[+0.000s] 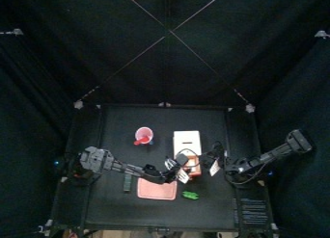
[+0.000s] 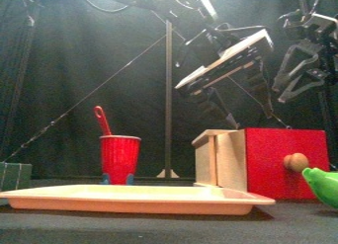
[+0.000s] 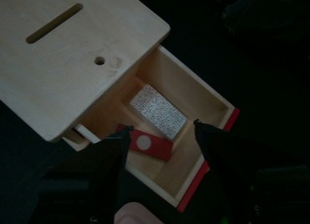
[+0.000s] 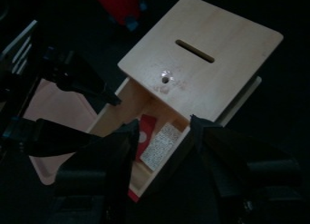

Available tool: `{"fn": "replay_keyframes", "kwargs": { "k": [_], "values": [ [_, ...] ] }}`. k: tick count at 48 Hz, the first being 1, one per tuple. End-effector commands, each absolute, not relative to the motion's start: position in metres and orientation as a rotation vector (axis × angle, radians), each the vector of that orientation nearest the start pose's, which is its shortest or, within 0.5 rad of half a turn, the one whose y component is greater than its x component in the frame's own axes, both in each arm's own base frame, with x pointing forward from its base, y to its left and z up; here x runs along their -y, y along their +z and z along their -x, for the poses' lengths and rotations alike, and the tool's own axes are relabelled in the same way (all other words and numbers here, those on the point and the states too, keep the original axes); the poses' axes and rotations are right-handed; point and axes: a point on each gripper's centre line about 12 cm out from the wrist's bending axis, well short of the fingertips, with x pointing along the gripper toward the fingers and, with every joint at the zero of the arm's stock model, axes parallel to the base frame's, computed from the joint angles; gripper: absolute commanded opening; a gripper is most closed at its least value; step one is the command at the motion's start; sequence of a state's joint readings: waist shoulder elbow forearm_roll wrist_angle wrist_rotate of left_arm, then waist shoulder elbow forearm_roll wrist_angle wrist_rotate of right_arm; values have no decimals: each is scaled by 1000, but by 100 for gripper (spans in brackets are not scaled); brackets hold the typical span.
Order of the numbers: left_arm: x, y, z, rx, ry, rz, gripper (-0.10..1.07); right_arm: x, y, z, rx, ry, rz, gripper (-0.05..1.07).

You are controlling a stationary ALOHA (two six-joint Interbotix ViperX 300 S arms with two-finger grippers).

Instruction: Close drawer

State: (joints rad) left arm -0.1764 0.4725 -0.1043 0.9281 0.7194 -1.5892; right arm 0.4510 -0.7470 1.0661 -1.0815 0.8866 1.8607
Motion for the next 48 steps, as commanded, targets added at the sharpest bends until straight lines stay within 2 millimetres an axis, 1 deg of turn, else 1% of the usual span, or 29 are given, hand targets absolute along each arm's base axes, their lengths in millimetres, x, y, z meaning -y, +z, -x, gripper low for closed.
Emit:
{"fn": "replay_keyframes", "kwargs": {
  "k": [1, 12, 19, 23, 27, 33, 43, 48],
  "values": [
    [31, 209, -543, -547, 625, 459, 92, -8, 232, -200, -473, -575, -473, 84],
    [30, 209, -541, -547, 628, 458, 92, -8, 232, -200, -473, -575, -473, 84],
    [30, 217, -539, -539, 623, 447, 91, -7, 232, -200, -468, -576, -461, 84],
    [29, 221, -536, -539, 618, 417, 91, -5, 236, -201, -450, -588, -449, 82],
    [27, 226, -532, -541, 611, 394, 88, -3, 238, -201, -438, -600, -437, 80],
    [26, 230, -529, -545, 617, 373, 80, -2, 239, -201, -430, -606, -421, 74],
    [21, 234, -522, -559, 656, 340, 56, -1, 240, -201, -421, -603, -403, 60],
    [19, 237, -520, -567, 662, 321, 48, 0, 241, -201, -414, -607, -400, 55]
  ]
}}
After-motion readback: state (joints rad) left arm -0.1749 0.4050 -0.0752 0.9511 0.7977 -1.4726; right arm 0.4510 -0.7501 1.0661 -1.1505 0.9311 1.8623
